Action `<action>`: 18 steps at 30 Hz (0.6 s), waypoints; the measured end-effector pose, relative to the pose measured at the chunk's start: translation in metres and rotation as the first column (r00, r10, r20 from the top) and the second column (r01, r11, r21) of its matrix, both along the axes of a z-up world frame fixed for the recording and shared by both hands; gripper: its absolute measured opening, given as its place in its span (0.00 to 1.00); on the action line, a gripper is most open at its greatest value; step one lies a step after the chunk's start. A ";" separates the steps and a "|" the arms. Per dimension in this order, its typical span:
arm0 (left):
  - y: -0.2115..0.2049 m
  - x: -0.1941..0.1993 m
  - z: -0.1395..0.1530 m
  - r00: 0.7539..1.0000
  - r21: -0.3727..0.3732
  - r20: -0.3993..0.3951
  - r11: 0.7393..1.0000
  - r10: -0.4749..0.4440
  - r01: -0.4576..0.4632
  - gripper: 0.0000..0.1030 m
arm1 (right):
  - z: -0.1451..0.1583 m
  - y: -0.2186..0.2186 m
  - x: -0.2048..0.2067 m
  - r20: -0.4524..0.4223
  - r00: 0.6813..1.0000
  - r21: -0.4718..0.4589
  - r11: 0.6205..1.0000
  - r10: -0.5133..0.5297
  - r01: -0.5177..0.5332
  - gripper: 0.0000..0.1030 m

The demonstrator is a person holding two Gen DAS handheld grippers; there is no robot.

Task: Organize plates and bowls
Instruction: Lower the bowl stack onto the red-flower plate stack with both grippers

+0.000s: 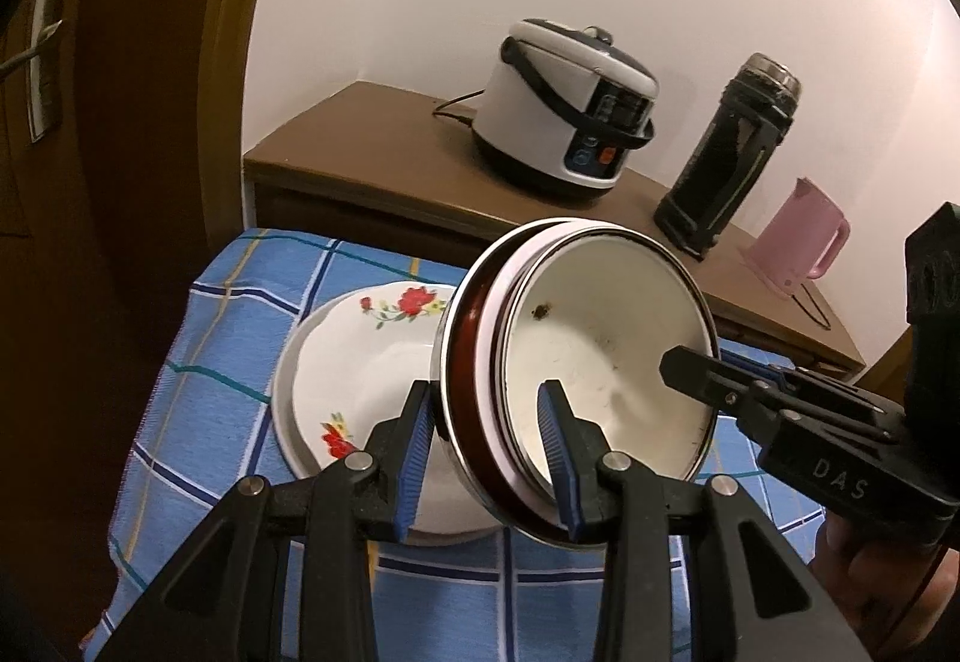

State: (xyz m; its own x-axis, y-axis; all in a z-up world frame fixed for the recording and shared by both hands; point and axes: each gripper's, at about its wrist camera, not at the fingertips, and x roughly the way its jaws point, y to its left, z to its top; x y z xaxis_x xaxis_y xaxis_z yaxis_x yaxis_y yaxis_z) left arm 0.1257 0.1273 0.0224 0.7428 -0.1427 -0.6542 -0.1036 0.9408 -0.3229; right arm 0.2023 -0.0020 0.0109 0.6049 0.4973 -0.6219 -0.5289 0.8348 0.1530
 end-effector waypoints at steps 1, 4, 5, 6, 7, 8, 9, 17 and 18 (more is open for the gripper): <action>0.003 0.002 -0.002 1.000 0.003 -0.009 1.000 0.004 -0.004 0.37 | -0.003 0.003 0.004 -0.011 1.000 -0.007 1.000 0.006 -0.006 0.22; 0.009 0.007 -0.007 0.999 0.003 -0.029 1.000 0.015 -0.015 0.37 | -0.009 0.012 0.013 -0.039 0.999 -0.020 1.000 0.016 -0.017 0.22; 0.012 0.010 -0.010 0.999 0.001 -0.040 1.000 0.018 -0.018 0.37 | -0.012 0.015 0.017 -0.050 0.999 -0.025 0.999 0.020 -0.021 0.22; 0.015 0.012 -0.013 0.999 -0.006 -0.050 1.000 0.021 -0.022 0.37 | -0.014 0.018 0.018 -0.054 0.998 -0.030 0.999 0.022 -0.024 0.22; 0.017 0.013 -0.015 0.998 -0.009 -0.057 1.000 0.023 -0.024 0.37 | -0.016 0.021 0.020 -0.060 0.998 -0.037 0.999 0.026 -0.029 0.22; 0.019 0.015 -0.017 0.997 -0.007 -0.066 1.000 0.027 -0.027 0.37 | -0.018 0.025 0.023 -0.074 0.997 -0.045 0.998 0.033 -0.037 0.22; 0.021 0.016 -0.019 0.996 -0.005 -0.078 0.999 0.032 -0.033 0.37 | -0.020 0.028 0.025 -0.086 0.996 -0.052 0.998 0.039 -0.043 0.22; 0.032 0.025 -0.035 0.987 -0.032 -0.155 0.999 0.034 -0.040 0.37 | -0.035 0.043 0.043 -0.178 0.982 -0.098 0.991 0.071 -0.089 0.22; 0.033 0.026 -0.037 0.986 -0.035 -0.166 0.999 0.034 -0.040 0.37 | -0.036 0.044 0.045 -0.186 0.980 -0.102 0.990 0.073 -0.093 0.22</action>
